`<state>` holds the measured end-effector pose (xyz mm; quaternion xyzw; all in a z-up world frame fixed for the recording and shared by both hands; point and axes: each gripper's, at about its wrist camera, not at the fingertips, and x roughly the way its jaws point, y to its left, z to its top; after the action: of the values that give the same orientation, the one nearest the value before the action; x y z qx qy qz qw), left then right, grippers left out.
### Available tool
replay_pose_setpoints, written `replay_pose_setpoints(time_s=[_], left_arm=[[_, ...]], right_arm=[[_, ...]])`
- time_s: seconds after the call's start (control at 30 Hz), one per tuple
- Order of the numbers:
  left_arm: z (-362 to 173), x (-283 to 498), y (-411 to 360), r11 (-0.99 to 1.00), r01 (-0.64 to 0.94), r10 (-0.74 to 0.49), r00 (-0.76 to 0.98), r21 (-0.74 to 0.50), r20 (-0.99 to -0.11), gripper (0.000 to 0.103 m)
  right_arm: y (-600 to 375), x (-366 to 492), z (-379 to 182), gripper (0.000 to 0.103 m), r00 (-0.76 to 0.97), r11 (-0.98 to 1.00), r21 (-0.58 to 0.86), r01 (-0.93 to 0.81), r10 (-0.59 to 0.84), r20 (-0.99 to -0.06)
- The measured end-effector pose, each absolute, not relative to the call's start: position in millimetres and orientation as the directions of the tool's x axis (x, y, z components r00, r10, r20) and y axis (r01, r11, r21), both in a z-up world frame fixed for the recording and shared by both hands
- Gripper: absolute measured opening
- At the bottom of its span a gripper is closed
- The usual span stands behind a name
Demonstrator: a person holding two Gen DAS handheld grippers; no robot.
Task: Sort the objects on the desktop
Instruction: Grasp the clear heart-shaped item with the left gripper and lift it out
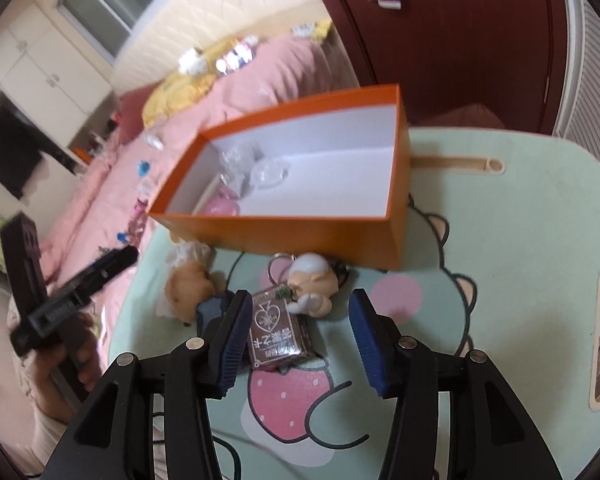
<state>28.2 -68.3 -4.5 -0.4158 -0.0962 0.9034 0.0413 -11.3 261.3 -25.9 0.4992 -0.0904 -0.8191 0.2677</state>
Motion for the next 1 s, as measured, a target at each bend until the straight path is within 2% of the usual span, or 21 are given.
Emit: replay_pose_setpoints(time_s=[0.13,0.3,0.37,0.4,0.5,0.63,0.7,0.73,1.0], left_arm=[[26,4,-56,-0.979,-0.079,0.191,-0.658,-0.185,-0.729,0.103],[40,-30,-28,-0.966,-0.173,0.257,-0.625,-0.19,-0.737,0.102],[36,-48,-15,-0.961,-0.196,0.273,-0.585,-0.194,-0.764,0.088],[33,-56,-7,-0.958,-0.207,0.28,-0.557,-0.196,-0.782,0.086],[19,-78,10,-0.952,-0.222,0.296,-0.486,-0.211,-0.822,0.086],[2,-104,21,-0.938,-0.188,0.341,-0.37,-0.29,-0.864,0.086],[-1,-112,24,-0.933,-0.174,0.357,-0.337,-0.315,-0.871,0.071],[-5,-116,25,-0.935,-0.159,0.354,-0.319,-0.318,-0.879,0.066],[-42,-136,44,-0.97,-0.102,0.239,-0.218,-0.221,-0.946,0.066]], right_arm=[[258,-3,-24,0.05,-0.402,-0.832,0.4,0.385,-0.541,-0.739],[258,3,-35,0.05,-0.403,-0.805,0.457,0.379,-0.588,-0.701],[261,5,-41,0.05,-0.395,-0.793,0.482,0.372,-0.605,-0.691],[262,5,-43,0.05,-0.389,-0.789,0.491,0.369,-0.611,-0.689],[267,4,-45,0.05,-0.377,-0.778,0.516,0.359,-0.626,-0.683],[276,3,-45,0.05,-0.372,-0.764,0.545,0.346,-0.645,-0.668],[281,1,-47,0.053,-0.366,-0.757,0.562,0.333,-0.653,-0.663],[283,0,-48,0.053,-0.363,-0.753,0.575,0.322,-0.659,-0.659],[293,-5,-47,0.056,-0.353,-0.724,0.622,0.297,-0.689,-0.633]])
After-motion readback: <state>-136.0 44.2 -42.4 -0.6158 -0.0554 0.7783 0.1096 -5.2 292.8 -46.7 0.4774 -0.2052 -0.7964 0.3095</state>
